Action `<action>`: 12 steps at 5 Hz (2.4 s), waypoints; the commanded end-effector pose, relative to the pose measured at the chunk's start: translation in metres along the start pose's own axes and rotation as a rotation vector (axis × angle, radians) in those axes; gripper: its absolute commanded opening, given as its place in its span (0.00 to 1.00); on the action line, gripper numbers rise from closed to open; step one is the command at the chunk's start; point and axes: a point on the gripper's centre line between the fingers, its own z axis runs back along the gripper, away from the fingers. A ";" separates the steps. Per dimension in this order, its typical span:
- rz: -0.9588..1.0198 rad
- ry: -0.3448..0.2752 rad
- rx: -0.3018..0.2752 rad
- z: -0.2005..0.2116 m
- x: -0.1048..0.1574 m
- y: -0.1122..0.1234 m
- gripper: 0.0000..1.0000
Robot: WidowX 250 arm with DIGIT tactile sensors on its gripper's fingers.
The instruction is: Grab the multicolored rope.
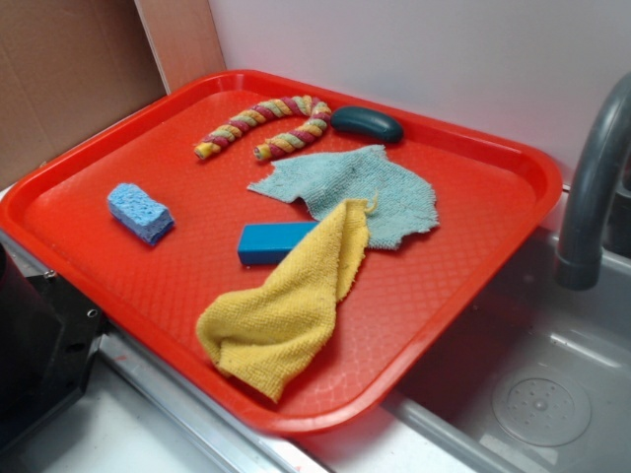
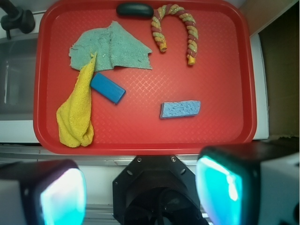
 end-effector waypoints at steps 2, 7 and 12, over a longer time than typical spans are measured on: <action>0.069 -0.019 -0.004 -0.045 0.037 0.041 1.00; 0.167 -0.082 0.015 -0.121 0.097 0.088 1.00; 0.224 0.038 0.141 -0.244 0.173 0.124 0.60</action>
